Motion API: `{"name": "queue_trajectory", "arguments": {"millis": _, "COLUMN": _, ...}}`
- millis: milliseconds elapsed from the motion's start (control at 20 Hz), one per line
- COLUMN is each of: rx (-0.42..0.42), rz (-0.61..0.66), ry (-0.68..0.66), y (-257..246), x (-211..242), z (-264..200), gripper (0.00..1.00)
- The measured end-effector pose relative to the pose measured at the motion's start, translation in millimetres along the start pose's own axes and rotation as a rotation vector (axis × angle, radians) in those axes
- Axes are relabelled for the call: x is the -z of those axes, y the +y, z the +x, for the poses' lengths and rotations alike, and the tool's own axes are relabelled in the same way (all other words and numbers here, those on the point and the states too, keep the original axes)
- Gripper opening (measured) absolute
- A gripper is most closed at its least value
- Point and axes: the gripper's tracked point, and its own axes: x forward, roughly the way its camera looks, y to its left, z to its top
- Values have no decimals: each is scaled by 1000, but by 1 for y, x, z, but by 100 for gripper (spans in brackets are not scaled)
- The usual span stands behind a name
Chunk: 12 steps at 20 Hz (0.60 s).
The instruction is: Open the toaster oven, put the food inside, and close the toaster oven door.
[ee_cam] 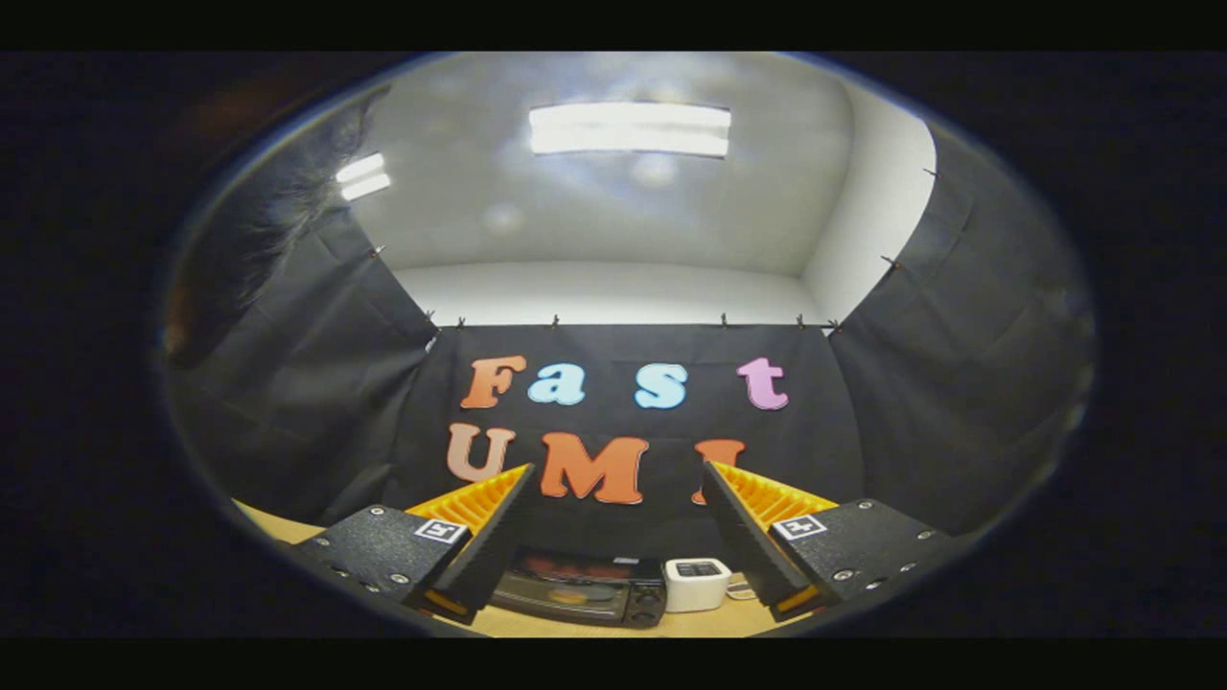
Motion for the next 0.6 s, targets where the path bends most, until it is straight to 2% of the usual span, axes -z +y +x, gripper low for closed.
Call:
{"name": "queue_trajectory", "arguments": {"millis": 150, "rx": 8, "rz": 11, "ry": 39, "y": -4, "x": 4, "z": 3, "gripper": 100}}
{"name": "queue_trajectory", "arguments": {"millis": 350, "rx": -26, "rz": 15, "ry": 72, "y": 4, "x": 8, "z": 5, "gripper": 100}}
{"name": "queue_trajectory", "arguments": {"millis": 600, "rx": -14, "rz": 27, "ry": 88, "y": 0, "x": 8, "z": 3, "gripper": 100}}
